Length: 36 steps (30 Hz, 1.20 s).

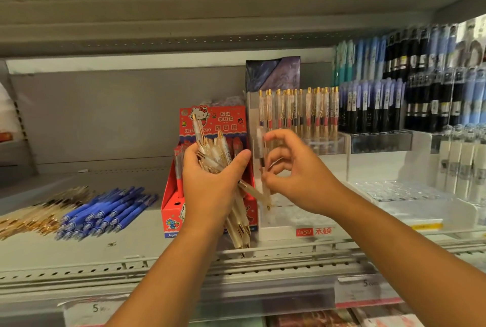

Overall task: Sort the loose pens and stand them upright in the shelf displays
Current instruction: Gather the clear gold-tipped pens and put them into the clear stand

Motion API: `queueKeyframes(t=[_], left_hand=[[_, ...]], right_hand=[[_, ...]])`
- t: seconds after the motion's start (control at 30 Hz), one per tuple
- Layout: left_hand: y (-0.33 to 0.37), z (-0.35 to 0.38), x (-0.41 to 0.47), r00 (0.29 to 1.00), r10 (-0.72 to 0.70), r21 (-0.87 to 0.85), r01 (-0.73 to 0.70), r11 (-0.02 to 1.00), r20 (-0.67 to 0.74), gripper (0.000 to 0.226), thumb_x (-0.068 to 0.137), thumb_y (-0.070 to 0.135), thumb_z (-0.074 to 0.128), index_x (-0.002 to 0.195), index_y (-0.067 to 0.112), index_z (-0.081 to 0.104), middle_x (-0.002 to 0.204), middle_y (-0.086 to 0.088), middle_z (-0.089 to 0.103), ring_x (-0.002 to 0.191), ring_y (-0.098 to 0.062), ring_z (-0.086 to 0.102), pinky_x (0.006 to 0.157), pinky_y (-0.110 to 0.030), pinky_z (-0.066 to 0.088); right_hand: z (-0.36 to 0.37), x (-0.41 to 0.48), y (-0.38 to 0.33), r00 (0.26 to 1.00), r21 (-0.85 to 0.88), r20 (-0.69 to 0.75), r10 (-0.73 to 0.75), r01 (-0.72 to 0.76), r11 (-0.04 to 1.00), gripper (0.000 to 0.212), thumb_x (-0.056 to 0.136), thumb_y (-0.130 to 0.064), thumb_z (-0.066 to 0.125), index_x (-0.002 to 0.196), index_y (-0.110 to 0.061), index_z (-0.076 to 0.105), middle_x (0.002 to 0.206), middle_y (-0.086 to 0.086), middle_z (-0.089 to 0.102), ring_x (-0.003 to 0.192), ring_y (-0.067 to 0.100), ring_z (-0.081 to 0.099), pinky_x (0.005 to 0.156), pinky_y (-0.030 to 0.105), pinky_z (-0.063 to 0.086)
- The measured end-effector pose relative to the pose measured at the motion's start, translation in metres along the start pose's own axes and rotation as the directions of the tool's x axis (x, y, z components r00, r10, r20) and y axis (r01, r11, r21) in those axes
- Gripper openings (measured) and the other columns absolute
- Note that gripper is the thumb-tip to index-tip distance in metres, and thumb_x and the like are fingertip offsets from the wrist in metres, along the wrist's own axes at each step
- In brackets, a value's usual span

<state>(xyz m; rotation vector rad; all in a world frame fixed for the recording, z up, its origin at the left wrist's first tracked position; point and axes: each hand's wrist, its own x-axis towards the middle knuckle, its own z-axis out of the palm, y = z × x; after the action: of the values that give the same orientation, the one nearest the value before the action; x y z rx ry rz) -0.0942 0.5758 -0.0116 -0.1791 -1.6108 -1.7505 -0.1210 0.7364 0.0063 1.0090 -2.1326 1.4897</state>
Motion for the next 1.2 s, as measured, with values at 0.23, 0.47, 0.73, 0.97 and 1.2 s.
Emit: queueKeyframes(t=[0.23,0.47,0.73,0.97,1.2], left_hand=[[-0.007,-0.001,0.003,0.999,0.002,0.035,0.000,0.999,-0.051,0.034,0.081,0.016,0.074,0.100,0.038,0.056,0.087,0.016,0.070,0.076,-0.004,0.070,0.061,-0.027,0.058],[-0.007,0.001,0.003,0.999,-0.017,0.042,0.019,0.999,-0.051,0.034,0.082,0.018,0.074,0.100,0.039,0.055,0.095,0.011,0.070,0.085,-0.008,0.071,0.077,-0.043,0.061],[-0.006,0.002,0.003,0.999,-0.012,0.026,0.013,1.000,-0.038,0.034,0.083,0.019,0.075,0.101,0.039,0.055,0.095,0.012,0.071,0.085,-0.005,0.071,0.081,-0.045,0.060],[-0.007,0.002,0.003,1.000,-0.013,-0.007,0.013,1.000,-0.021,0.031,0.084,0.020,0.076,0.096,0.039,0.055,0.089,0.020,0.070,0.079,0.000,0.069,0.077,-0.037,0.059],[-0.004,0.003,0.001,1.000,-0.015,-0.006,0.015,1.000,-0.012,0.030,0.084,0.020,0.075,0.094,0.038,0.054,0.085,0.023,0.069,0.076,0.001,0.068,0.076,-0.037,0.058]], right_hand=[[-0.017,0.010,0.013,0.982,-0.041,-0.184,0.042,-0.051,0.998,0.082,0.084,0.004,0.064,0.137,-0.049,0.033,0.095,0.007,0.057,0.074,0.039,0.062,0.066,0.055,0.058],[-0.018,0.015,0.027,0.943,-0.165,-0.332,0.007,-0.066,0.984,0.076,0.081,-0.006,0.070,0.128,-0.052,0.033,0.084,-0.001,0.062,0.075,0.008,0.064,0.070,0.038,0.060],[-0.010,0.020,0.029,0.962,-0.315,-0.271,-0.011,-0.078,0.946,0.073,0.084,-0.012,0.073,0.131,-0.046,0.030,0.080,-0.007,0.063,0.069,0.002,0.063,0.058,0.015,0.050],[-0.008,0.018,0.035,0.965,-0.370,-0.260,0.017,-0.116,0.922,0.049,0.091,-0.017,0.066,0.120,-0.042,0.035,0.075,-0.005,0.065,0.062,0.005,0.066,0.059,0.029,0.057],[-0.005,0.018,0.040,0.986,-0.482,-0.133,0.105,-0.157,0.862,0.037,0.092,-0.018,0.063,0.113,-0.038,0.039,0.071,-0.002,0.068,0.063,0.009,0.066,0.065,0.037,0.060]])
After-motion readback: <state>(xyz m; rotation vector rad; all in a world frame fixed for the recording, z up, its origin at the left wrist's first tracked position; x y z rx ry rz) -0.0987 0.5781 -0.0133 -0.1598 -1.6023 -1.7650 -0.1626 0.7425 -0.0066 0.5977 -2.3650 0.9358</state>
